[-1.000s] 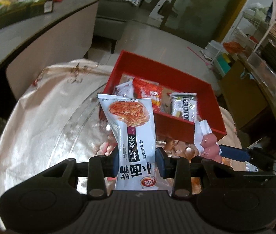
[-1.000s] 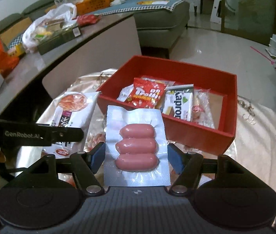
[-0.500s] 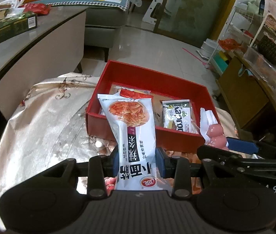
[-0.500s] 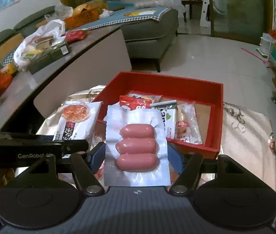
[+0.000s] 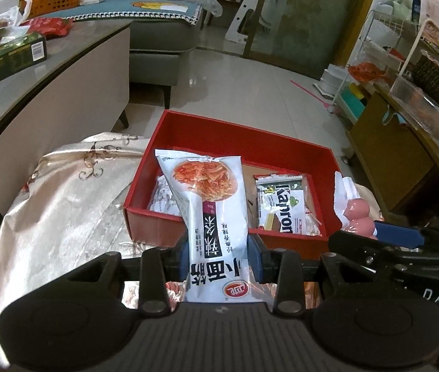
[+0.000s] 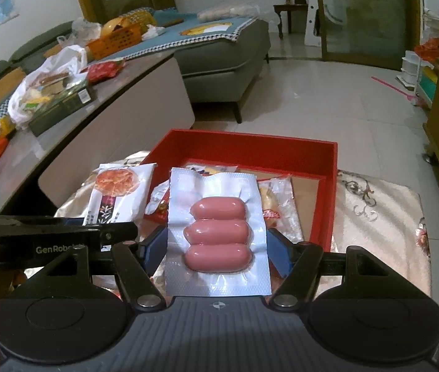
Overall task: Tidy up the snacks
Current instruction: 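Lower the spicy-strip bag and sausage pack with both tools into the red box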
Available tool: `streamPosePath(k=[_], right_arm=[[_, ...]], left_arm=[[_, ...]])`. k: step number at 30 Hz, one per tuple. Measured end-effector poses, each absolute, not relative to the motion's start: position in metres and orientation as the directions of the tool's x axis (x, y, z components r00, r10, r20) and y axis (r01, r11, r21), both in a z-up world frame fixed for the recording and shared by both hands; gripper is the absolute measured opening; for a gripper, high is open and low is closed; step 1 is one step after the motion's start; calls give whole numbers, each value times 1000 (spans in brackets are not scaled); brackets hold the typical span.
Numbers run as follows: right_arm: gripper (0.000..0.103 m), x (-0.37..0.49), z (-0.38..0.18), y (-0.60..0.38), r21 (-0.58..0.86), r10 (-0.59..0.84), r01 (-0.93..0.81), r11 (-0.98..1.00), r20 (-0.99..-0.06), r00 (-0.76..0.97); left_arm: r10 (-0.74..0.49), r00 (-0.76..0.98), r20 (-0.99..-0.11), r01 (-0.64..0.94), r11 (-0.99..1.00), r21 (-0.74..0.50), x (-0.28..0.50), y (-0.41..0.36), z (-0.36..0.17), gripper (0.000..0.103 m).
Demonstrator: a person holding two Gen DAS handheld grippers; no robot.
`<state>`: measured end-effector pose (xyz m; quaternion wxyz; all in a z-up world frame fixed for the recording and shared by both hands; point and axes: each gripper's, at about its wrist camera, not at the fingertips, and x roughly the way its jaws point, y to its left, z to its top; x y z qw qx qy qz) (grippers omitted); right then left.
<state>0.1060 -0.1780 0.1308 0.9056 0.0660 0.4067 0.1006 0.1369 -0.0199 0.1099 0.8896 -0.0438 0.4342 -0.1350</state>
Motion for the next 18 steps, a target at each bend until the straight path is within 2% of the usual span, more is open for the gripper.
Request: streamPosePath(k=[18], right_arm=[[74,122,126,-194,201,206,-84,976,-723,659]], left_arm=[[-237,614,-753,184,971,-155,160,-23,105,31]])
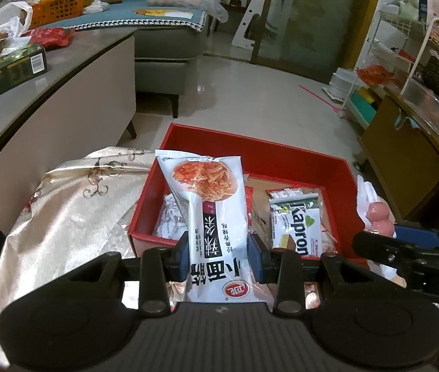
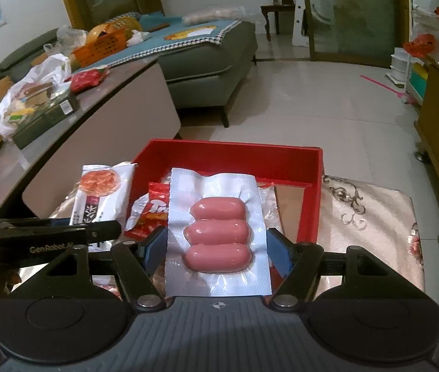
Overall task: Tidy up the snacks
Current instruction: 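Lower the spicy-strip bag and sausage pack with both tools into the red box, then open both tools to release the two snacks in the box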
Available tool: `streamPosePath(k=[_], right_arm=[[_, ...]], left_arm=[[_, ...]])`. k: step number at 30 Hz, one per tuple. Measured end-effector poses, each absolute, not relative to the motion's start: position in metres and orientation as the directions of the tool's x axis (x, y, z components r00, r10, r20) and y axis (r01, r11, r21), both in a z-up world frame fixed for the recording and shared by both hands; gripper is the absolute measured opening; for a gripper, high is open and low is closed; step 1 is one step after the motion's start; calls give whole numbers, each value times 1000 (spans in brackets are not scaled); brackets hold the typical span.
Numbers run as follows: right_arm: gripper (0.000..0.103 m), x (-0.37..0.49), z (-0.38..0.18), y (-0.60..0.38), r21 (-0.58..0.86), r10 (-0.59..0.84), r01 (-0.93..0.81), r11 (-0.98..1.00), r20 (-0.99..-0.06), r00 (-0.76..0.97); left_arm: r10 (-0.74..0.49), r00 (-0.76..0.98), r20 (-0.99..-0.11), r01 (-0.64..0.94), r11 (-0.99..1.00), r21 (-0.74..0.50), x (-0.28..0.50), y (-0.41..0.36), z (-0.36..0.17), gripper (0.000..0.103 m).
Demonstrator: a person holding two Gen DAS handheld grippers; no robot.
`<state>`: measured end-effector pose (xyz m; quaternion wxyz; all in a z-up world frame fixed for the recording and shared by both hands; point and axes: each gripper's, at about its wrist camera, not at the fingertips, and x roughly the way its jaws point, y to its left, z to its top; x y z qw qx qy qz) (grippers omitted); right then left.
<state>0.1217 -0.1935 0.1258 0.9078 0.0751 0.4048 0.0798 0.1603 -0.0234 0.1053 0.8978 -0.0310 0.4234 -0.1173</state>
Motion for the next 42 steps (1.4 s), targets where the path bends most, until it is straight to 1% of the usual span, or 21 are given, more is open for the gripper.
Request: streamPosePath(k=[13,27,42], right_arm=[[74,144,115,-201,201,187,-54,978,-733,654],[74,168,97,-204,205,179,-34,978,-752,635],[75,186,78,-200,178,155,-23,984,-778,608]], left_arm=[[-225,621,-750,184,973,-139,184,-33,100,31],[-206,604,-770,187,976,-115,209,-44,82,31],[-203,595,-778,192,976,-107,230,-50,71,32]])
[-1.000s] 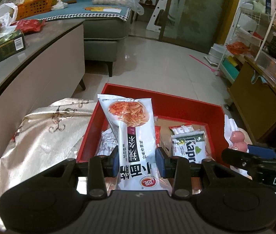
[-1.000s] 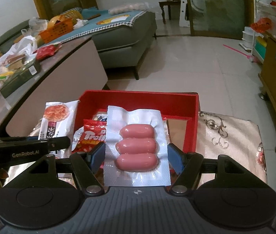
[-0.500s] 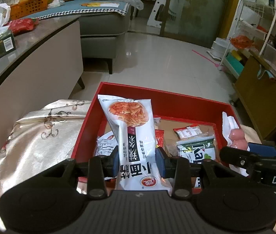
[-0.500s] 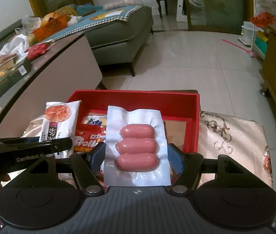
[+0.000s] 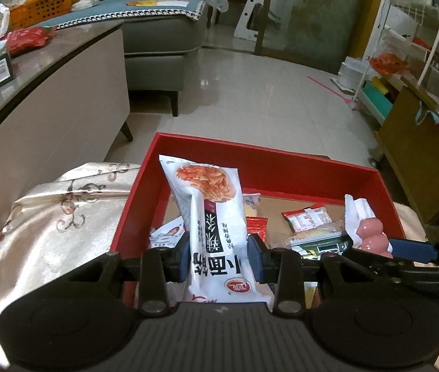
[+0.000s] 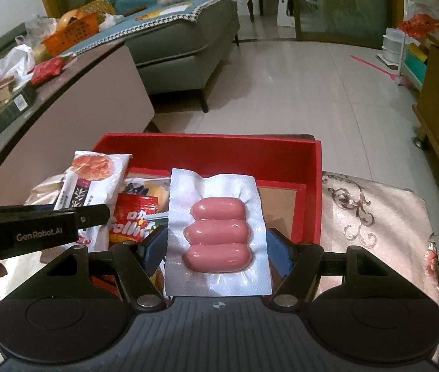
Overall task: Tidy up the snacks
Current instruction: 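Open both tools to release the two snacks in the box, then withdraw both open tools from the box toward the remaining snacks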
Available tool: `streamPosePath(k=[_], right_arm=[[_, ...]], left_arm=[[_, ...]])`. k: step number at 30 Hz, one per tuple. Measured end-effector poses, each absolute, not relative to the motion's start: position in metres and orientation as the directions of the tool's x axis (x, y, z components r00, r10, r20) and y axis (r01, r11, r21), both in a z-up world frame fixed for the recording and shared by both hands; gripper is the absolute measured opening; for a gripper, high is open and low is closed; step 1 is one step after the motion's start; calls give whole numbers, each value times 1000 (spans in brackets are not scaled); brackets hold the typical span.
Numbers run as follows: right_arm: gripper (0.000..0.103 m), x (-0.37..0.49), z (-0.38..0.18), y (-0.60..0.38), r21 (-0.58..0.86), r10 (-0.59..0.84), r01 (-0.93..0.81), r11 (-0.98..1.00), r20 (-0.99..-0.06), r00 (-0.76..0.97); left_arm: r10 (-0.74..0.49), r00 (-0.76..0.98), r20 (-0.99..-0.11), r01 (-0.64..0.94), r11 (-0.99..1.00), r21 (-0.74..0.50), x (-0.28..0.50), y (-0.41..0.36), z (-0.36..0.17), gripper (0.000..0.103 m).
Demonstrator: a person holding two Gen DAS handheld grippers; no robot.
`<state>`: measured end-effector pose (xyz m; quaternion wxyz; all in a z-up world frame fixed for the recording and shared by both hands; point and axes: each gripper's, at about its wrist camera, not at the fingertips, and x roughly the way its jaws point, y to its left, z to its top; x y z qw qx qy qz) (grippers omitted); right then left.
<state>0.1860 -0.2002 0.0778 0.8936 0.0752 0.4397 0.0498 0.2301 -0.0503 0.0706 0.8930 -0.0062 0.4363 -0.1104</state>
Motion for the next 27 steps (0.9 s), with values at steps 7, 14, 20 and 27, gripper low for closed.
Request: streamPosePath(k=[7,14,20,27], right_arm=[[76,188,75,-201,170,139,-5,985,-788,600],[79,183,83,-205,176,136,3,984,-769,625],[79,179,86,-206,177,138,1,984,-767,627],[81,163,99,-205,180,143,-7,984,-754,641]], left_arm=[[-195,599,-777,203,975,-88,230,-55,71,35],[-193,607,-771,207,975,-81,227,-57,76,46],[-198,615,-763,213,974,-80,220,-57,83,47],[-222,618,-754,228,969,-98,204,-56,95,49]])
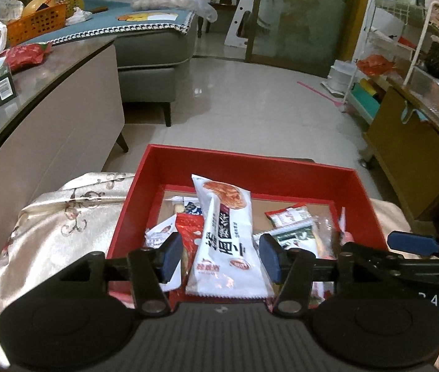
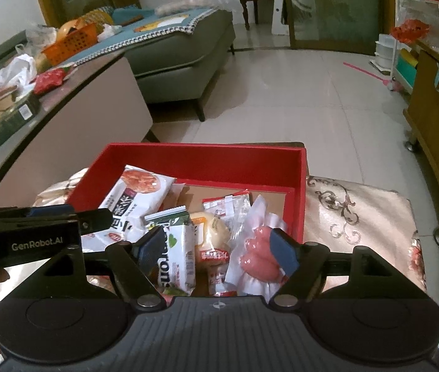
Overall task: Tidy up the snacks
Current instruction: 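Withdraw both open tools from the box toward the remaining snacks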
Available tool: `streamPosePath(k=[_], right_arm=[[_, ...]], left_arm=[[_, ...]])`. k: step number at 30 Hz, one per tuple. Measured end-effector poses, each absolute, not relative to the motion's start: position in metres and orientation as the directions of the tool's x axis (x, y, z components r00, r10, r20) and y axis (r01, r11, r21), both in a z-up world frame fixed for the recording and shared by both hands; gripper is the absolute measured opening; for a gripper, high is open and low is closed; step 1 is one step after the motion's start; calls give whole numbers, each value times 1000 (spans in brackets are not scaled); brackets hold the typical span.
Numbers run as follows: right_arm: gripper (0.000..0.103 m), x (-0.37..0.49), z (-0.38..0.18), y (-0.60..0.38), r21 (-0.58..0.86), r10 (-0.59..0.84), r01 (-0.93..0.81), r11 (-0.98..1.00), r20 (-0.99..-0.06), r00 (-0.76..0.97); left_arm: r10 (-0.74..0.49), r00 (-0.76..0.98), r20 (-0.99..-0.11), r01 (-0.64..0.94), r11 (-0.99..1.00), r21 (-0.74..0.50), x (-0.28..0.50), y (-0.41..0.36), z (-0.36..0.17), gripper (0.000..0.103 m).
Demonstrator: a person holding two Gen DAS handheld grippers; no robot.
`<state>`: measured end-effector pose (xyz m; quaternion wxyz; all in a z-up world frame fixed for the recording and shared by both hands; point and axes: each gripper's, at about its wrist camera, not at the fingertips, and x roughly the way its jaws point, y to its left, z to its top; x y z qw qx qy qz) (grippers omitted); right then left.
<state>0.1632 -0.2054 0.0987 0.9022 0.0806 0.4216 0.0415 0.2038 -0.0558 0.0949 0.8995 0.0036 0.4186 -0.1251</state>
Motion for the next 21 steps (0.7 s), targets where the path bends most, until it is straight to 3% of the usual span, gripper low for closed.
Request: streamPosePath(k=[3,21], right_arm=[[81,152,104,-207,180,148,-16,984,-751,644],[86,68,113,-239,148,104,23,989,-789,606]], left_arm=[[-231,622,-748,240,966,-99,192,-53,100,54],[-334,462,-821,390,909,-150,91,-82,84,54]])
